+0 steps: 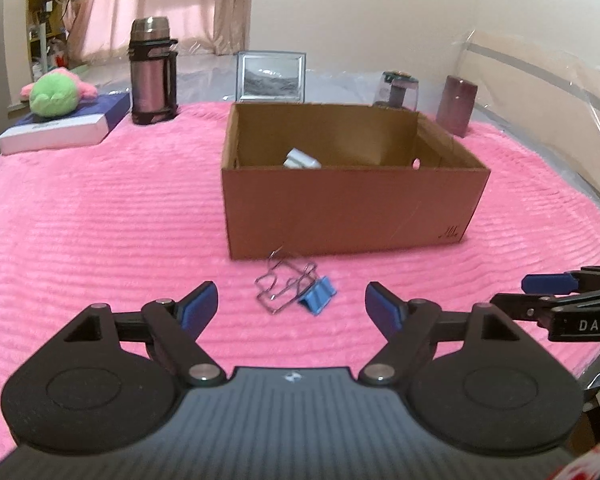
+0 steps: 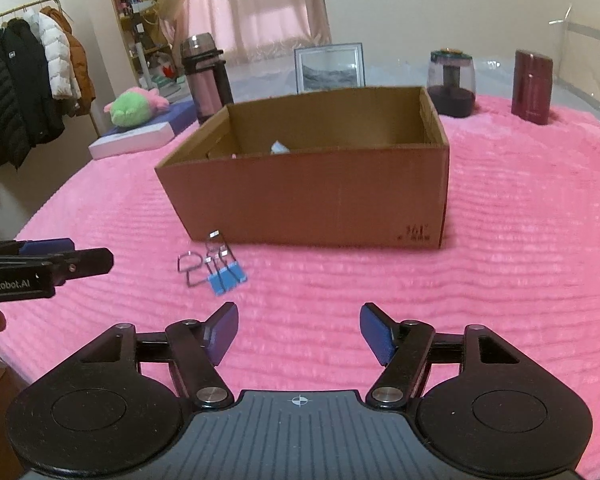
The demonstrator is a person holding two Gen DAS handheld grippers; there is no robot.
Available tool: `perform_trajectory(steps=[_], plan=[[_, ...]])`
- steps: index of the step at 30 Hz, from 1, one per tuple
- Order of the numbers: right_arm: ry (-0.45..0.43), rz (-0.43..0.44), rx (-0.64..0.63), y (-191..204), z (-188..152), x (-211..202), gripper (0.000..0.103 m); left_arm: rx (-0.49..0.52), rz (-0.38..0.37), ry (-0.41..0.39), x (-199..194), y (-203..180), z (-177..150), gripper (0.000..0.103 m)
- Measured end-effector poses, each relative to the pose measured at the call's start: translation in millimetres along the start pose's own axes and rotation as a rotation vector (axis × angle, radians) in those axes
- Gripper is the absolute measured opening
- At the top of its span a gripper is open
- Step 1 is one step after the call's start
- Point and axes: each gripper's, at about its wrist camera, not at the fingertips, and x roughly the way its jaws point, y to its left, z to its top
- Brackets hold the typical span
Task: Organize rigid objects
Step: 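Move both tools back out of the box toward the wire clips, then grasp the blue binder clip with the right tool while the left grasps the wire clip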
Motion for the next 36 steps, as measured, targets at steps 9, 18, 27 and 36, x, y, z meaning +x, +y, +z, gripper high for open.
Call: perform_trajectory(steps=[9,18,27,36], plan=[[0.018,0.014,-0.013,3,-19,8,0.065,-0.020,0.014,0.035,9,10,-13,0.077],[0.019,0.031,-0.015,8,-20,15,0.065,-0.025,0.012,0.061,18,12,-21,0.077],[0.029,0.057,-0.036,14,-23,28,0.065,-0.027,0.017,0.088,29,18,-29,0.077],[0.019,0.103,-0.137,27,-23,60,0.065,-0.031,0.031,0.091,47,35,-34,0.077]])
